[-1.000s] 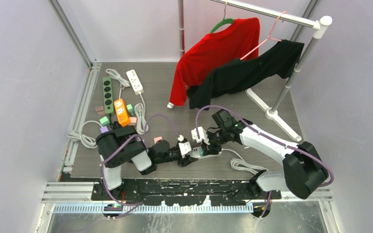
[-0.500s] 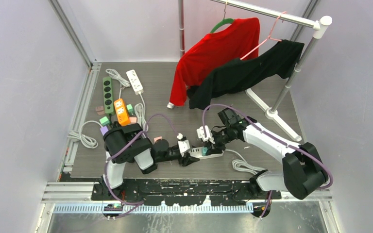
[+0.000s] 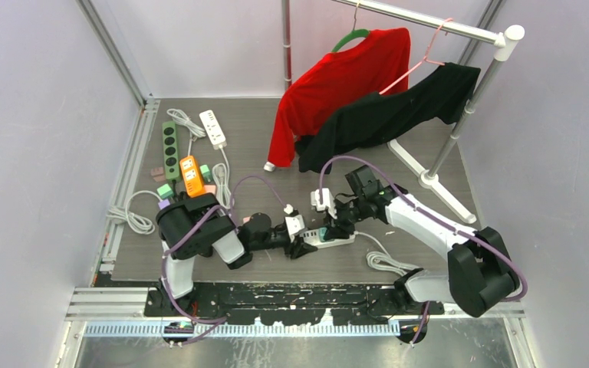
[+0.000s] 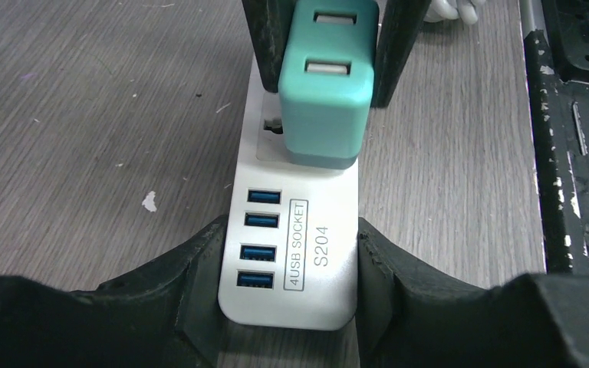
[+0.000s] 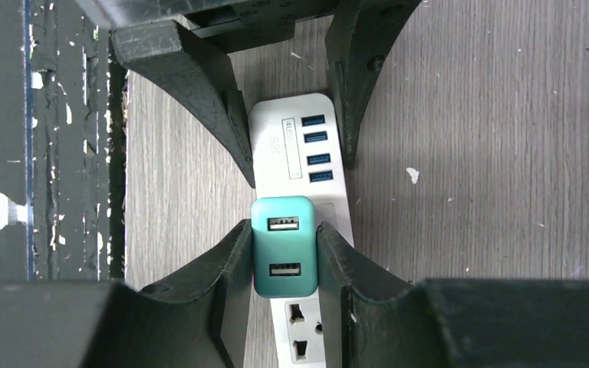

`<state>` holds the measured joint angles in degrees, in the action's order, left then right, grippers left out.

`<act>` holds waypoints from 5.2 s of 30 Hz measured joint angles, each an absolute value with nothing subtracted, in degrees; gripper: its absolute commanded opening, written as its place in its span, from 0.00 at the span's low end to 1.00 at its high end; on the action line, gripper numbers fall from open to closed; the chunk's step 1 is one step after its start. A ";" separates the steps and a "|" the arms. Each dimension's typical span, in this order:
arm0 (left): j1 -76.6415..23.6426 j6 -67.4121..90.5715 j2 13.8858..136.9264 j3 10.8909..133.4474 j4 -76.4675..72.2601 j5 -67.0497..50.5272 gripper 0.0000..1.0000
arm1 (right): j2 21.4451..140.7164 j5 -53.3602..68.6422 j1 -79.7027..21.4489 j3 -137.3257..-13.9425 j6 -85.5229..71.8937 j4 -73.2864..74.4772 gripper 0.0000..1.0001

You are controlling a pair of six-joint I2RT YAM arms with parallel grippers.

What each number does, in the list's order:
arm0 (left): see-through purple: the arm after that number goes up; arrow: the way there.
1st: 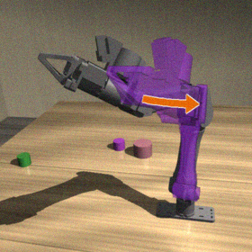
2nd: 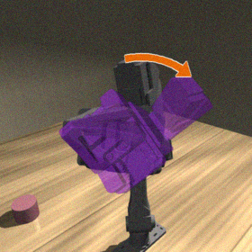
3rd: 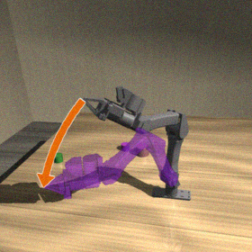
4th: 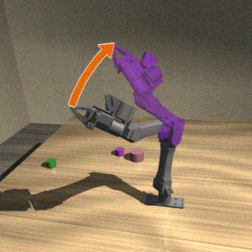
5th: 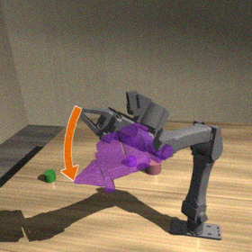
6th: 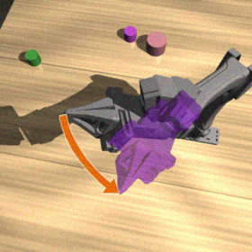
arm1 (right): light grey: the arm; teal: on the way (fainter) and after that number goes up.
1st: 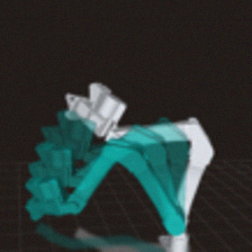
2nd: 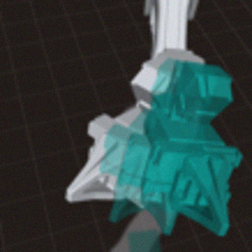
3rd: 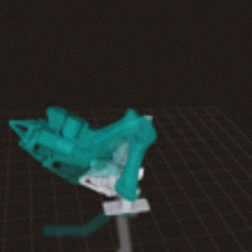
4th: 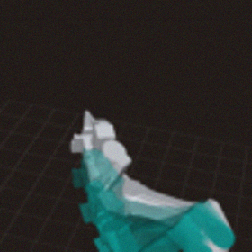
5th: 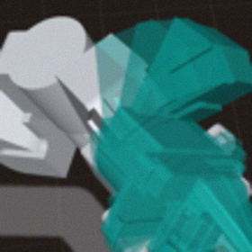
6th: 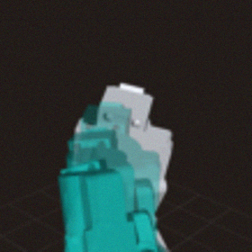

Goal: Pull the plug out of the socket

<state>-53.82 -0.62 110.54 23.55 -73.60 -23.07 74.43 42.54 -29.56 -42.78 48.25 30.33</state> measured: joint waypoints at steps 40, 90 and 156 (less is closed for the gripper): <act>-52.69 21.65 64.18 22.79 -26.06 -14.37 0.91 | 76.44 57.89 -19.75 -54.70 38.00 49.19 0.05; -74.52 42.24 101.80 70.41 16.53 33.63 0.59 | 86.19 49.19 -19.46 -56.05 21.65 44.42 0.11; -22.39 36.51 56.31 29.15 16.19 19.40 0.02 | 85.78 51.51 -19.55 -58.33 32.86 51.03 0.69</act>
